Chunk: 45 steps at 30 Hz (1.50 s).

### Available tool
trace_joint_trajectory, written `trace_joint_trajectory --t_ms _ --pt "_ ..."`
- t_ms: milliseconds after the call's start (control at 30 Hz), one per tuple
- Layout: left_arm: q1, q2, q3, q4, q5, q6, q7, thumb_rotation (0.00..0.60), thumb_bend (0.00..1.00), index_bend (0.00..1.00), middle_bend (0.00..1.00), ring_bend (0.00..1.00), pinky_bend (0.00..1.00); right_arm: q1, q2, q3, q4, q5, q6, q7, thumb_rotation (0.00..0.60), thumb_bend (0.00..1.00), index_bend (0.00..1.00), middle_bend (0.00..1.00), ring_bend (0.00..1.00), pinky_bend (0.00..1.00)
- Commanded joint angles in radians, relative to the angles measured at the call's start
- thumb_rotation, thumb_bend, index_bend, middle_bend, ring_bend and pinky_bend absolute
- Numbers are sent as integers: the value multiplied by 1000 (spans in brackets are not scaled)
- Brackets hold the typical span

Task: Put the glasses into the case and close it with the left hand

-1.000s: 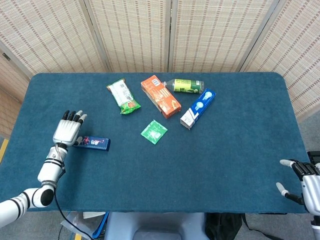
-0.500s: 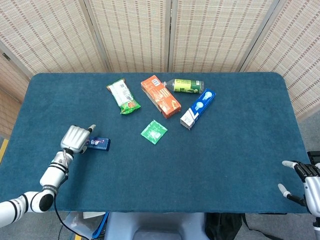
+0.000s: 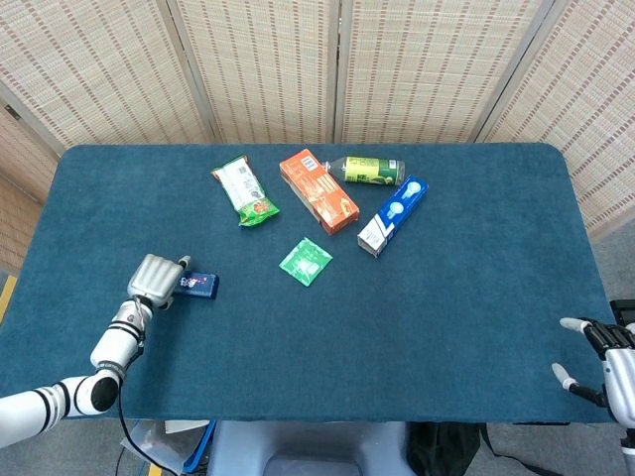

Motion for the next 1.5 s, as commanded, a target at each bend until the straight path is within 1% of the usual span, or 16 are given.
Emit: trace_joint_trajectory --t_ms 33,133,500,633,700,767,833,867,900,933,1000,1100,1167,1267,1400,1500 --pt "-12 -9 12 9 -32 -9 9 600 253 152 976 902 974 2 -1 1 -1 1 -2 -1 600 197 294 305 298 244" --pt "-19 -21 19 26 -48 -12 11 600 252 177 979 904 974 2 -1 1 -1 1 -4 -2 600 197 295 305 298 244" --pt "-23 -71 10 114 -38 -11 -61 600 252 394 1000 937 1000 0 1 1 -2 5 -5 -3 600 197 295 305 298 244" --pt "-21 -76 12 125 -27 -8 -73 600 252 437 1000 935 1000 0 1 1 -3 7 -6 -3 600 197 295 305 298 244" --pt "-18 -77 12 127 -19 3 -79 600 252 427 987 909 999 1 1 2 -2 6 -6 -3 600 197 295 305 298 244" --pt "-7 -72 11 113 5 37 -93 600 252 360 891 807 989 2 0 3 -2 5 -7 -3 600 197 295 305 298 244" --pt "5 -64 12 94 23 68 -98 600 252 286 744 665 956 4 0 5 -1 5 -7 -2 600 197 295 305 298 245" --pt "8 -58 13 83 23 76 -96 600 252 234 616 550 909 4 0 5 -1 4 -7 -2 600 198 294 305 298 245" --pt "12 -47 13 64 20 83 -94 600 252 192 494 452 849 5 0 6 -1 4 -7 -1 600 198 294 305 298 245" --pt "15 -38 11 49 20 87 -96 600 250 162 397 376 780 5 -1 6 -1 3 -7 -1 600 197 294 305 298 245" --pt "24 -22 6 25 37 109 -113 600 248 126 229 235 568 6 -1 6 1 4 -8 0 600 198 294 305 298 244" --pt "45 -7 -13 1 58 144 -163 600 247 125 152 155 378 6 -1 7 2 4 -8 2 600 198 295 305 298 244" --pt "68 6 -30 -20 76 181 -213 600 247 125 140 140 317 7 1 8 4 3 -6 4 600 198 295 305 298 244" --pt "111 21 -51 -43 117 258 -287 600 247 130 140 139 306 7 7 9 6 2 -6 4 600 198 295 305 298 244" --pt "188 38 -68 -71 174 388 -380 600 247 145 140 139 305 12 18 9 8 6 -16 6 600 197 294 305 298 245" --pt "241 57 -73 -107 187 462 -412 600 247 150 141 139 279 15 26 7 5 7 -27 15 600 202 294 305 298 244"
